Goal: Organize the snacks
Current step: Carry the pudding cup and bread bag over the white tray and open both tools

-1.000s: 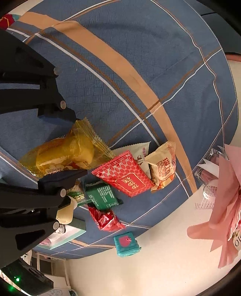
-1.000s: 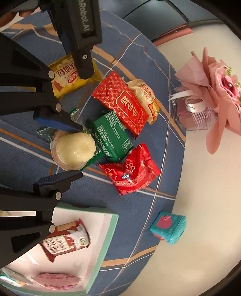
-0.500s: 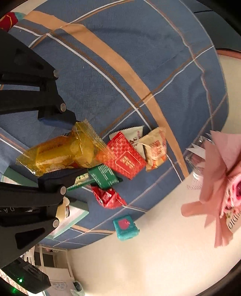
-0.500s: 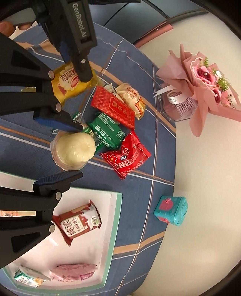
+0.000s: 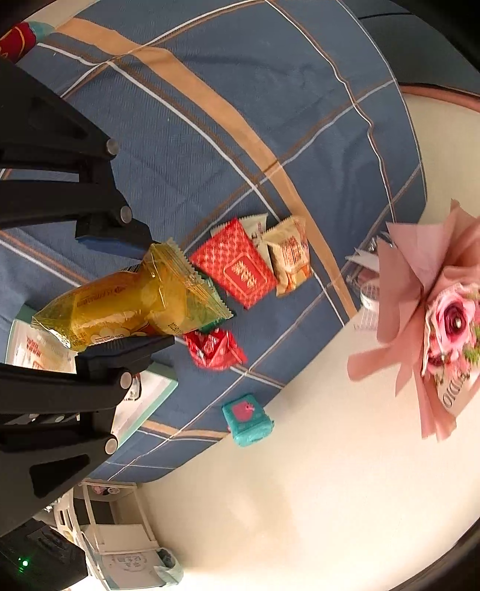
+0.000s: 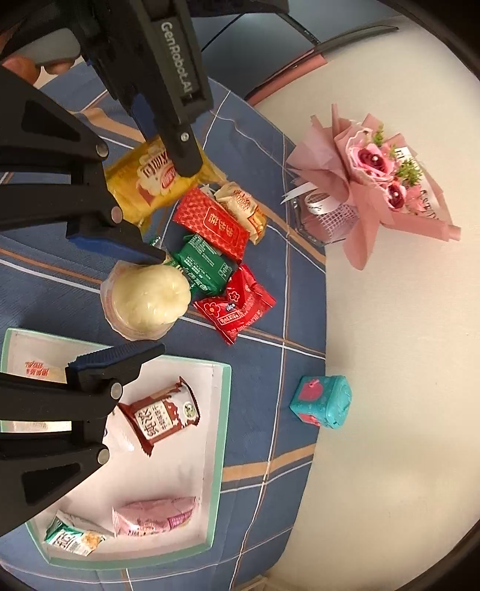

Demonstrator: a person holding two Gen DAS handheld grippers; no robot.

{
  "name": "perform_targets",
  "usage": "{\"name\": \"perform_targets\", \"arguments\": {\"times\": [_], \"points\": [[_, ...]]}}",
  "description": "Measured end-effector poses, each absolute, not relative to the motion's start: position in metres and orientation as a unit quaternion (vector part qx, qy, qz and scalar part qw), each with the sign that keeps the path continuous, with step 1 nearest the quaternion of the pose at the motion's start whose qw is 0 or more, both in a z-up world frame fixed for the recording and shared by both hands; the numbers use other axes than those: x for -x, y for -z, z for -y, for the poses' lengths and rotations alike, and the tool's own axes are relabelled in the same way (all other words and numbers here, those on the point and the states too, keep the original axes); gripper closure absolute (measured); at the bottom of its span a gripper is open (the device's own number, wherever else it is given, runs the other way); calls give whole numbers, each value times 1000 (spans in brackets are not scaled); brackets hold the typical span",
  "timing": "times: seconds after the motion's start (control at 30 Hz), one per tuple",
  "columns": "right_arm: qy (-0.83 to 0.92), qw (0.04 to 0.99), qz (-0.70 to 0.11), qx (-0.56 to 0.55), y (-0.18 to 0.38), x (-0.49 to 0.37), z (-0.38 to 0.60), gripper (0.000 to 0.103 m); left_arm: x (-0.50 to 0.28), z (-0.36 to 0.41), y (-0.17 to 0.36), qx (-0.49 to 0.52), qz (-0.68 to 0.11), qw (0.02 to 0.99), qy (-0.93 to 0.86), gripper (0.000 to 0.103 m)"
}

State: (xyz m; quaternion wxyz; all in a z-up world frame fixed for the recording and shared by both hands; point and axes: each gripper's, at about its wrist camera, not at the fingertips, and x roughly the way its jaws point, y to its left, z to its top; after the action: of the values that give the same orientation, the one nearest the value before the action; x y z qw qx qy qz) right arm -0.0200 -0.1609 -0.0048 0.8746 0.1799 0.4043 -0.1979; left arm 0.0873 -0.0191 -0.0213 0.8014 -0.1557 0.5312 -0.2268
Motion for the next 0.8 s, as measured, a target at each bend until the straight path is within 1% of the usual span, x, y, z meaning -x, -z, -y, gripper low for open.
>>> {"name": "perform_targets", "arguments": {"times": [0.37, 0.53, 0.8], "points": [[236, 863, -399, -200, 0, 51, 199, 58, -69, 50, 12, 138, -524, 805, 242, 63], [271, 850, -395, -221, 2, 74, 231, 58, -54, 79, 10, 117, -522, 803, 262, 63], [326, 824, -388, -253, 8, 113, 282, 58, -18, 138, -1, 56, -503, 801, 319, 63]]}}
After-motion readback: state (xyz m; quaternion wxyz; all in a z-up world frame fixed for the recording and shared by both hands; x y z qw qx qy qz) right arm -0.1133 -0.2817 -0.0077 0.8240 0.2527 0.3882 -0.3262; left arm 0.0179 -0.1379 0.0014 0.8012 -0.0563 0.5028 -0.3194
